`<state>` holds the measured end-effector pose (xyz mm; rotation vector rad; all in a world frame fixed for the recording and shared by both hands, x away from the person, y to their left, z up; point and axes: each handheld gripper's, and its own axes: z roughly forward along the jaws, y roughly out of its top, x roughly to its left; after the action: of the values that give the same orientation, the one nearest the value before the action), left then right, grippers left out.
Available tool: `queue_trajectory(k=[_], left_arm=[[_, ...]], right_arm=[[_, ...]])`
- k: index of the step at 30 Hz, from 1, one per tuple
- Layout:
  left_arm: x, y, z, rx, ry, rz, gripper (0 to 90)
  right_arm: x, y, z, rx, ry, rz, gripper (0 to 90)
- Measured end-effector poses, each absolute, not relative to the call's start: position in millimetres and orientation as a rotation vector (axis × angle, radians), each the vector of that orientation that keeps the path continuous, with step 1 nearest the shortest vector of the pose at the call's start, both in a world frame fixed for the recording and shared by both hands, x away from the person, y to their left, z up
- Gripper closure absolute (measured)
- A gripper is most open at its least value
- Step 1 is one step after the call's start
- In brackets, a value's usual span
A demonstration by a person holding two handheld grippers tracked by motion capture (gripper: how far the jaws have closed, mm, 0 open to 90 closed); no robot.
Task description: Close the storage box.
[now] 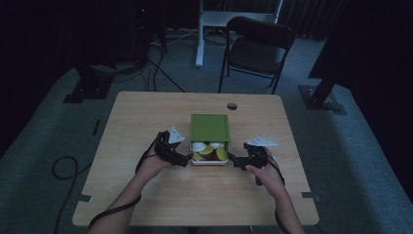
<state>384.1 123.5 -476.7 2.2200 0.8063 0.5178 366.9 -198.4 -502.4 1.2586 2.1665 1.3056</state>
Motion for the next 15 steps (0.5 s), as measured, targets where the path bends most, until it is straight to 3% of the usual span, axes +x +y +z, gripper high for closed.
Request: queue_trajectory(k=[15], left_arm=[[392.1,122.9,-476.0,2.221,0.819,0.51,0.0]], right_arm=[[374.4,-198.1,-502.1,1.273,2.17,1.302,11.1]])
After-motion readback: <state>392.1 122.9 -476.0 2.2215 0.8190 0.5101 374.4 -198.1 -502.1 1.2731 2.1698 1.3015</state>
